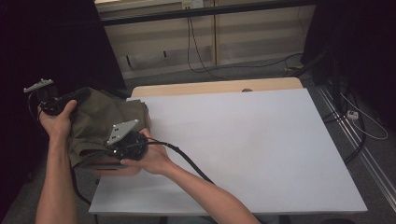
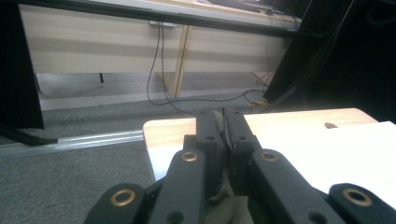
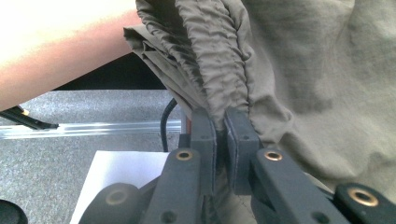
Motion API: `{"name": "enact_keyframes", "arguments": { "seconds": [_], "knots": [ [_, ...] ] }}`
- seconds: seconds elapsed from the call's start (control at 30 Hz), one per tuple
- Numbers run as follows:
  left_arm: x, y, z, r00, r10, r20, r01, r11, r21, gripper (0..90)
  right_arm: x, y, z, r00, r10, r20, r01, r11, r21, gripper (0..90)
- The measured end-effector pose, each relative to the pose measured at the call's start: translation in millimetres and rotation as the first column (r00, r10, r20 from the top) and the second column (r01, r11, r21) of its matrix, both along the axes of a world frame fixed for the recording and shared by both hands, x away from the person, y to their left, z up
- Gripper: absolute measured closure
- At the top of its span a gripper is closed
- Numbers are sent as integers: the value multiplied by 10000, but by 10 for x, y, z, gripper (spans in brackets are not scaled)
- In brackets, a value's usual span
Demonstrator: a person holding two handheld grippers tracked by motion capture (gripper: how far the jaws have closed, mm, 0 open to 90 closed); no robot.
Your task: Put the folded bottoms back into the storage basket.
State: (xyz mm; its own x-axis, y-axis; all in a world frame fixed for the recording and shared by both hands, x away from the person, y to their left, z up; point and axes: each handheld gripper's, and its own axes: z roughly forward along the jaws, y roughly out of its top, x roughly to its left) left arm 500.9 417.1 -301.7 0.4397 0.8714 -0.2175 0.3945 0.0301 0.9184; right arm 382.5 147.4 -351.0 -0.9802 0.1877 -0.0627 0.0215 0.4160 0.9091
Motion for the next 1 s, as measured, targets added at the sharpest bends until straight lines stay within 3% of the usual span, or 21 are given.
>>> {"name": "enact_keyframes", "arguments": {
  "seconds": [0.4, 0.63, 1.0],
  "knots": [
    [23, 24, -141, 9994, -58, -350, 56, 10000, -57, 867, -22, 40, -69, 9999, -98, -108, 97, 9999, -143, 838],
    [49, 2, -200, 9979, -206, -621, 219, 9996, 191, 867, -19, 76, -115, 9996, -151, -229, 146, 9997, -215, 837],
    [67, 36, -316, 9951, -171, -973, 192, 9996, 211, 867, -13, 119, -192, 9990, -160, -422, 150, 9996, -250, 836]
  ]
}}
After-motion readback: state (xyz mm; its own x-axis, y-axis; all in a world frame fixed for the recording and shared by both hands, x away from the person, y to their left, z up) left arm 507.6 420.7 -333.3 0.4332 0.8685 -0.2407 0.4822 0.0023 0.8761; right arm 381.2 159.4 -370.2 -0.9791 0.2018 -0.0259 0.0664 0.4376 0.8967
